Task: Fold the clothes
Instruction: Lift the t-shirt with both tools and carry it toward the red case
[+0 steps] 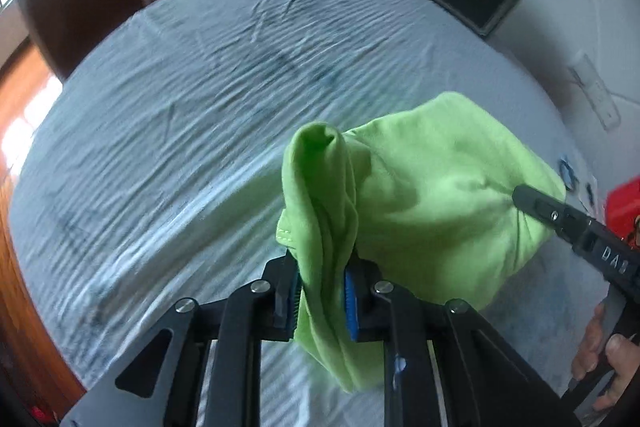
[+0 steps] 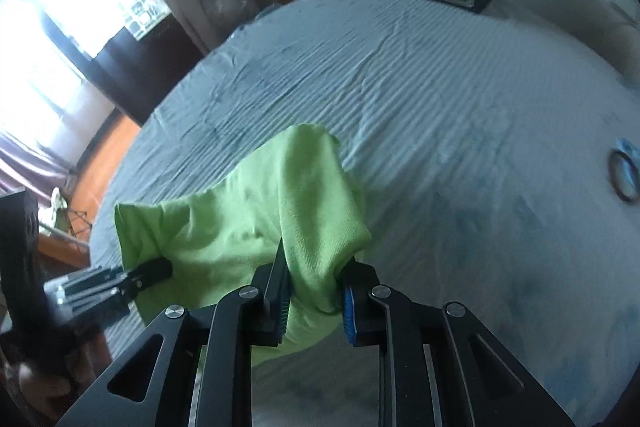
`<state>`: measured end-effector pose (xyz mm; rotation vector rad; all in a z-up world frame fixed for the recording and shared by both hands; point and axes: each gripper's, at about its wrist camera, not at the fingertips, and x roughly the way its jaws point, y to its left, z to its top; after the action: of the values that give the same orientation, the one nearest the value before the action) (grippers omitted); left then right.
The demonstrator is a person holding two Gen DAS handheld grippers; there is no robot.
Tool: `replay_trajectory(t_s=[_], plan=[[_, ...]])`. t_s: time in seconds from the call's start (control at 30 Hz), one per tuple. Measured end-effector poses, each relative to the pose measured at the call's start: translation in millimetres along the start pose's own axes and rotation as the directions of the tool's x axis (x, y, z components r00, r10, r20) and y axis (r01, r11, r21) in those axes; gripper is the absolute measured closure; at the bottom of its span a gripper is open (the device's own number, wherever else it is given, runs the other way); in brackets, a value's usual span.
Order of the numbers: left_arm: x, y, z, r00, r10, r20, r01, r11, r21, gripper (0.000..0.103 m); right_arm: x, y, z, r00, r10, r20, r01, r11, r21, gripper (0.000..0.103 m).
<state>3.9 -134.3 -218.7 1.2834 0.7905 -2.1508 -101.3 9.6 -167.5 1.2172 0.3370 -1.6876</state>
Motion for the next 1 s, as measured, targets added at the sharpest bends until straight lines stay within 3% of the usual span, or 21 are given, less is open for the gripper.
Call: replay_trajectory(t_s=[0.17,0.37,0.6,0.77,0.9,1.0], plan=[[-27.6,-45.1,-13.4,0.998,-0.056,0.017,0.054,0.994,0.094,0.086,-54.2,-18.9,-43.2,0.998,-0.031,0.05,0.029,0.999,0.046,0.082],[-50.6,-119.9,-50.5,0.991,-0.133,-0.007,0.131,0.966,0.223,0.086,-126.8,-64.1,-103.4,0.989,-0.088,0.117,0.069,0.986,0.153,0.082],[-72.2,-233.0,-102.8,0.972,-0.223,-0.079,0.236,0.894,0.38,0.086,-215.0,-122.2,-177.6,0.969,-0.175,0.175,0.118,0.948,0.297,0.082],[-55.4,-273.2,-130.2,0.962,-0.214,-0.168,0.267,0.859,0.436,0.086,-247.0,-160.4,-229.6,0.967,-0.208,0.147,0.128,0.896,0.424,0.082],[-26.8,-280.3,-152.6,0.952,-0.172,-0.252,0.275,0.844,0.46,0.086,-238.7,-177.1,-267.5,0.975,-0.195,0.105,0.118,0.858,0.5,0.082],[-10.5,-279.0,-174.7,0.943,-0.126,-0.309,0.272,0.827,0.493,0.078,-227.8,-184.6,-295.6,0.982,-0.181,0.055,0.121,0.824,0.553,0.082]])
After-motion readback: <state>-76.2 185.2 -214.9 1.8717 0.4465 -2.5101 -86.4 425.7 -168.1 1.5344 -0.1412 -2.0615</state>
